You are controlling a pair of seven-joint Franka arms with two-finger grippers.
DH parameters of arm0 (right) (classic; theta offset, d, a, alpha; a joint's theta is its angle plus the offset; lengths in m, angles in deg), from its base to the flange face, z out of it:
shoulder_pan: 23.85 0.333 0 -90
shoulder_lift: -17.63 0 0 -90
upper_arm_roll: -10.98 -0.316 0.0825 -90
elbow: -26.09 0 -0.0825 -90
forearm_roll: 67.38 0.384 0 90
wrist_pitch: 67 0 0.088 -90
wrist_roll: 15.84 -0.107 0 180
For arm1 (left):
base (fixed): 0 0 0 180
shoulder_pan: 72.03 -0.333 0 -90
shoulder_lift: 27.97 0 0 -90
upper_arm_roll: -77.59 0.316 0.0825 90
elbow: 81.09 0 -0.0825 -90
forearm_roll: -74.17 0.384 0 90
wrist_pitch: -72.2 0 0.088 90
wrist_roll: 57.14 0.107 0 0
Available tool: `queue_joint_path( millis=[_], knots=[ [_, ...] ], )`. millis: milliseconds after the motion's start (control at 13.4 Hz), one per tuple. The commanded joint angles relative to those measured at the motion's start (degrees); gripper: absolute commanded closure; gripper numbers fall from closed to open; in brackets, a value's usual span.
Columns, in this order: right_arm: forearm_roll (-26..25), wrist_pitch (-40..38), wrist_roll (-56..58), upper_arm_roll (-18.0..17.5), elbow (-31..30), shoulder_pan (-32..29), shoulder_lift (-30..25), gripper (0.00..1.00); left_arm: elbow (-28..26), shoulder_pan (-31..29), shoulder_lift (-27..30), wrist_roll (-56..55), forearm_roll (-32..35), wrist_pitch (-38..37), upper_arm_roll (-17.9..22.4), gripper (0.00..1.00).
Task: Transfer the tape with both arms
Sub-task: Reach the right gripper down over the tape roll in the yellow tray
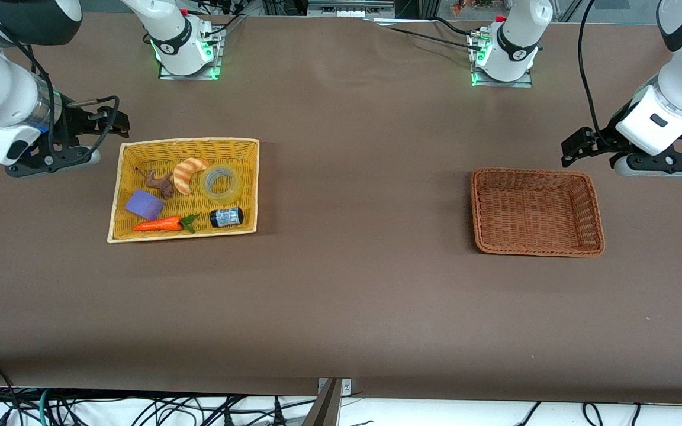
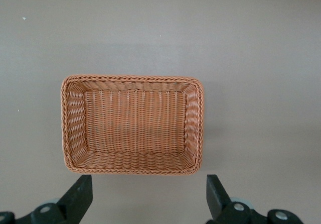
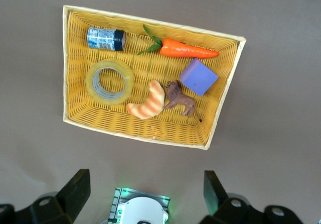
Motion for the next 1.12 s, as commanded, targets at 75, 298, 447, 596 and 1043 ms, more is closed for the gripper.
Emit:
queue_joint_path(
  millis=[75, 298, 447, 596, 1043],
  knots=[
    [-0.6, 0.5, 0.5, -0.4, -0.9, -0.2, -0.6, 0.0, 1.7, -0.3, -0.5, 0.6, 0.0, -1.5, -0.4, 0.0],
    [-0.3, 6.0, 0.2, -0.4, -5.7, -0.2, -0.8, 0.0, 1.7, -0.3, -0.6, 0.6, 0.0, -1.5, -0.4, 0.0],
    [-0.2, 7.8, -0.1, -0.5, -6.7, -0.2, -0.5, 0.0, 1.7, -0.3, -0.5, 0.6, 0.1, -1.5, -0.4, 0.0],
    [0.1, 16.1, -1.0, -0.7, -12.5, -0.2, -0.3, 0.0, 1.7, -0.3, -0.6, 0.6, 0.0, -1.5, -0.4, 0.0],
    [0.5, 42.3, -9.0, -5.1, -32.2, -0.2, 2.9, 0.0, 1.7, -0.3, -0.5, 0.5, 0.1, -1.5, -0.4, 0.0]
  ],
)
